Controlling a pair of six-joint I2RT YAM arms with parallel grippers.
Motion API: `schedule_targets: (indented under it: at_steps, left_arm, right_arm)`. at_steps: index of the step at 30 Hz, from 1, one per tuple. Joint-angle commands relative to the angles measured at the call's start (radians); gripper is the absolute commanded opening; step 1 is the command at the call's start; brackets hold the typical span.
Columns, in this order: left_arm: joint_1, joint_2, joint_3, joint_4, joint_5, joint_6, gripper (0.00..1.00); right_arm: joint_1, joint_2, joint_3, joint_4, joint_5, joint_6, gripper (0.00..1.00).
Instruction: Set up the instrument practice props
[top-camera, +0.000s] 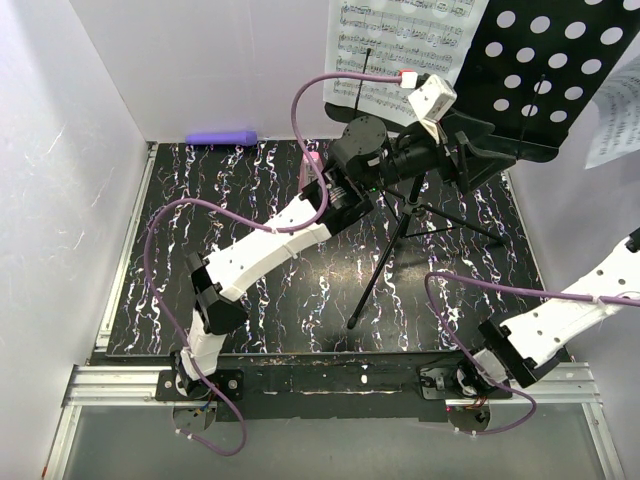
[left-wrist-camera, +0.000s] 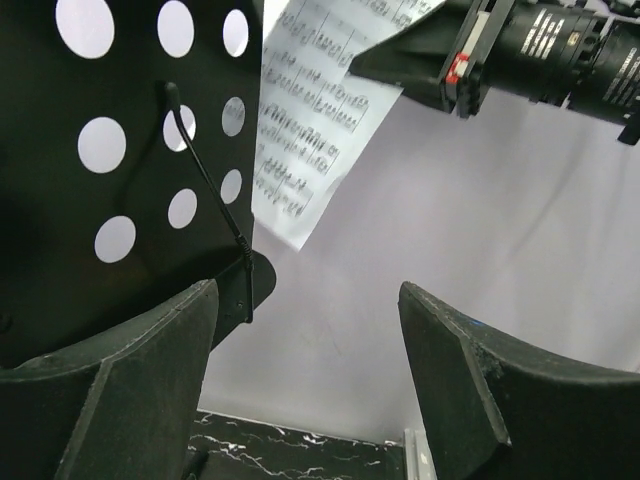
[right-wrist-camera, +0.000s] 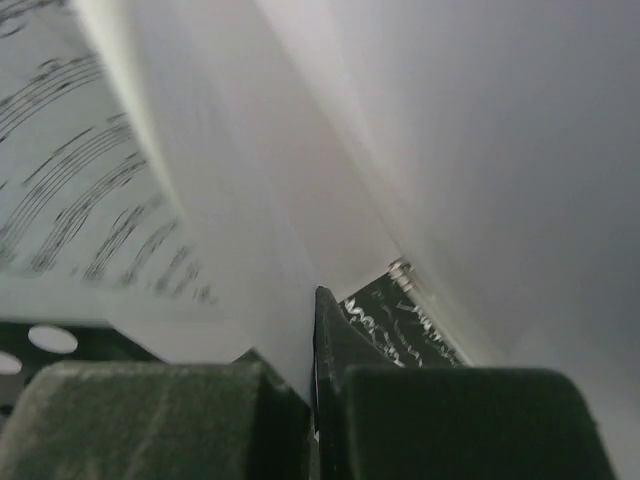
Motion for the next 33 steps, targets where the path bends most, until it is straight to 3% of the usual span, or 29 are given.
schedule_targets:
  at_steps: [1, 6, 12, 19, 26, 33]
  left_arm:
    - [-0.011, 0.02, 0.056, 0.032, -0.05, 0.038, 0.7]
    - [-0.023, 0.046, 0.088, 0.026, -0.109, 0.059, 0.67]
    - [-0.033, 0.051, 0.088, 0.033, -0.145, 0.079, 0.67]
    - [-0.036, 0.031, 0.059, 0.044, -0.134, 0.087, 0.66]
    - [-0.036, -0.11, -0.143, 0.119, -0.128, 0.115, 0.66]
    - [-0.036, -0.339, -0.465, 0.207, -0.177, 0.179, 0.68]
  right_arm:
    - [-0.012, -0.091, -0.07, 0.15, -0.234, 0.067, 0.01]
    - [-0.041, -0.182, -0.176, 0.216, -0.335, 0.03, 0.01]
    - [-0.119, -0.283, -0.256, 0.214, -0.322, -0.054, 0.01]
    - [-0.152, -0.406, -0.252, 0.228, -0.349, -0.137, 0.01]
    - [-0.15, -0.538, -0.252, 0.211, -0.415, -0.201, 0.01]
    - [-0.121, -0.584, -0.226, 0.268, -0.519, -0.082, 0.01]
